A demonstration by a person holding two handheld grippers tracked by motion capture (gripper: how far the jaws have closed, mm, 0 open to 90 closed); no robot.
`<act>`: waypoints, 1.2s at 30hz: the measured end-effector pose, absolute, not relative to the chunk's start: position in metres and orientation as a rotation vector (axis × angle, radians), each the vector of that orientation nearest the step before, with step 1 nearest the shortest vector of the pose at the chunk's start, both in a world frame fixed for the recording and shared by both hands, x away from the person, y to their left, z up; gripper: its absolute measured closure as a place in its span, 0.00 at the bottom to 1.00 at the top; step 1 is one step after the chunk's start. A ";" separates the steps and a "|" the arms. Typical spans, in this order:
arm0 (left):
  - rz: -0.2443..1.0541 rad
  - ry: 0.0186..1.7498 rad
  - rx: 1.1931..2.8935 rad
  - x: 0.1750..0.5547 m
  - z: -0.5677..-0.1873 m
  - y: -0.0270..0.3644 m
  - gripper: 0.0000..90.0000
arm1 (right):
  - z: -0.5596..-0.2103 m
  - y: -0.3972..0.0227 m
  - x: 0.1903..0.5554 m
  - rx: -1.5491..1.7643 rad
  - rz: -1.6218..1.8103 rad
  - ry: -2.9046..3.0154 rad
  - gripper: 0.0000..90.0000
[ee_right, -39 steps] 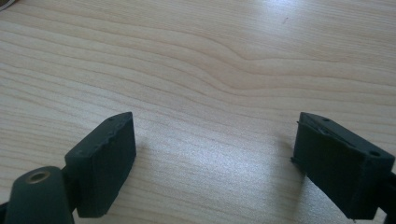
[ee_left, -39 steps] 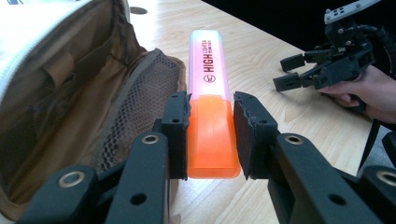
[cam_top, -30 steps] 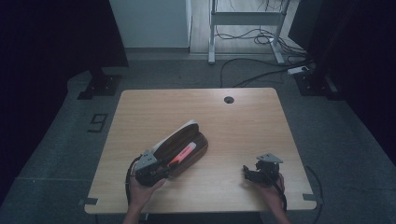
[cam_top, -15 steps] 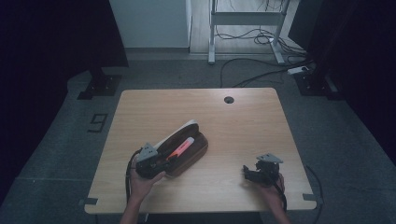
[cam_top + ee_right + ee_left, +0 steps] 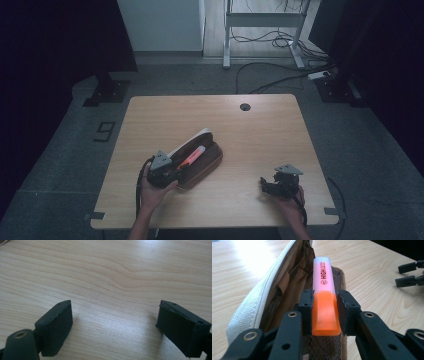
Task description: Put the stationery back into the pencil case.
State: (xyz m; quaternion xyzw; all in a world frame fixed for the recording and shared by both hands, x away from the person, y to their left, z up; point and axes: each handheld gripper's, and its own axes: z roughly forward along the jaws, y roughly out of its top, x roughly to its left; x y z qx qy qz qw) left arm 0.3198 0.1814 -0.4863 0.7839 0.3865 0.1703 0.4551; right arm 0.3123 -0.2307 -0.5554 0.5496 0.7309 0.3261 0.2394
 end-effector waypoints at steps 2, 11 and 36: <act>0.433 0.964 1.942 0.321 -0.487 0.180 0.75 | -0.555 -0.231 0.312 1.505 0.893 2.001 0.14; 0.505 1.029 1.991 0.324 -0.494 0.172 0.74 | -0.555 -0.231 0.312 1.505 0.893 2.001 0.14; 0.473 1.008 1.881 0.301 -0.477 0.182 0.50 | -0.555 -0.231 0.312 1.505 0.893 2.001 0.14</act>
